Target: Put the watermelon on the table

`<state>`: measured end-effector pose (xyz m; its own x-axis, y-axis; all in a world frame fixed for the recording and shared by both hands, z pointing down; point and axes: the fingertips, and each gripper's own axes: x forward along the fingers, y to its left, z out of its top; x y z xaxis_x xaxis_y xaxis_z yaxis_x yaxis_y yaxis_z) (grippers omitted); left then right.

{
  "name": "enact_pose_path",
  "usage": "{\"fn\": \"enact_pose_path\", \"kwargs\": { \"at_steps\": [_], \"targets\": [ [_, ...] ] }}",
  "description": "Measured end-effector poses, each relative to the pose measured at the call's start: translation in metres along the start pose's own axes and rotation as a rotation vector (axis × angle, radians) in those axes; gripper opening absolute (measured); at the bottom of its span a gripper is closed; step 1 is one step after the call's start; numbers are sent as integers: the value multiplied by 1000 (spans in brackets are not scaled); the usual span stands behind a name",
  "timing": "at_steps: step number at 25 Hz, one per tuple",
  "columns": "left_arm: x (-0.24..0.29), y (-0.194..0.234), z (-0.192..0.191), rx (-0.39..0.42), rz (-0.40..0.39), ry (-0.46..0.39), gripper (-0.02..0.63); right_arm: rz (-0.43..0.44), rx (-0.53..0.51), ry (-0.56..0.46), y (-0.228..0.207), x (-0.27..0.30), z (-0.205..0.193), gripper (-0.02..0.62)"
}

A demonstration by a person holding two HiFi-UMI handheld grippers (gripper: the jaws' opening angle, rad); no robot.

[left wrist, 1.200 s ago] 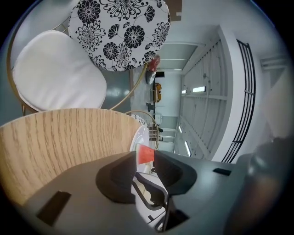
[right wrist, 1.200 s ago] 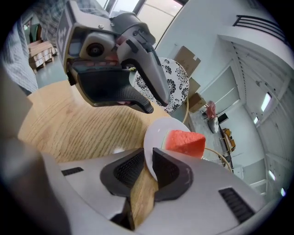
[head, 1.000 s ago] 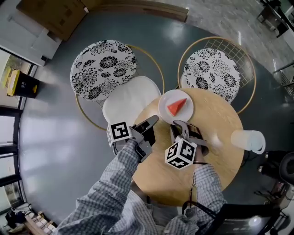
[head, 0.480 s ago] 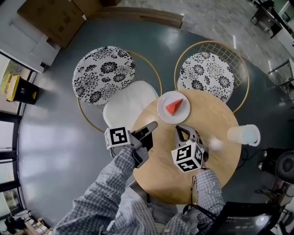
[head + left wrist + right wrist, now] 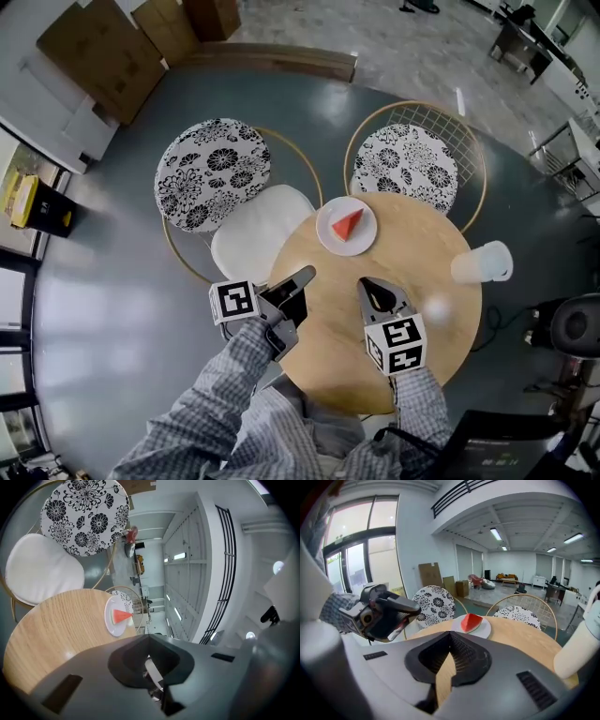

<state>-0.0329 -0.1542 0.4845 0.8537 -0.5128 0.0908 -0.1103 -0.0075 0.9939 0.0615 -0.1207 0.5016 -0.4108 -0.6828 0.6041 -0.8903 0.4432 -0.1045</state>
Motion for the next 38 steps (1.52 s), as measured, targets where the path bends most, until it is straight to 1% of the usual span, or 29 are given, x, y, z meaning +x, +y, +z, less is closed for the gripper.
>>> {"fn": "enact_pose_path", "kwargs": {
  "at_steps": [1,2,4,6,10,16,22,26,30,35,38],
  "targets": [
    [-3,-2,-2,12,8,6,6,-4,22,-12,2,-7,1,8],
    [-5,-7,-4,16,-1,10,6,-9,37,-23,4,-14,2,8],
    [-7,-25,-8,5,-53,15,6,-20,57,-43,7,-27,4,8],
    [-10,-39,-12,11,-79,27,6,-33,75,-59,9,-40,6,8],
    [-25,-62,-26,56,-99,62,6,-67,117,-103,16,-68,9,8],
    [-42,-90,-47,110,-140,106,6,-151,146,-195,23,-114,20,8],
    [-55,-112,-73,181,-169,160,6,-197,211,-273,31,-153,21,8],
    [-58,-124,-87,197,-192,184,6,-226,249,-303,32,-172,18,8],
    [-53,-130,-99,211,-202,213,6,-219,288,-336,30,-187,19,8],
    [-43,-132,-105,227,-183,234,6,-212,300,-354,19,-196,23,8],
    [-38,-140,-110,240,-189,237,6,-221,257,-358,10,-203,30,8]
  ]
}}
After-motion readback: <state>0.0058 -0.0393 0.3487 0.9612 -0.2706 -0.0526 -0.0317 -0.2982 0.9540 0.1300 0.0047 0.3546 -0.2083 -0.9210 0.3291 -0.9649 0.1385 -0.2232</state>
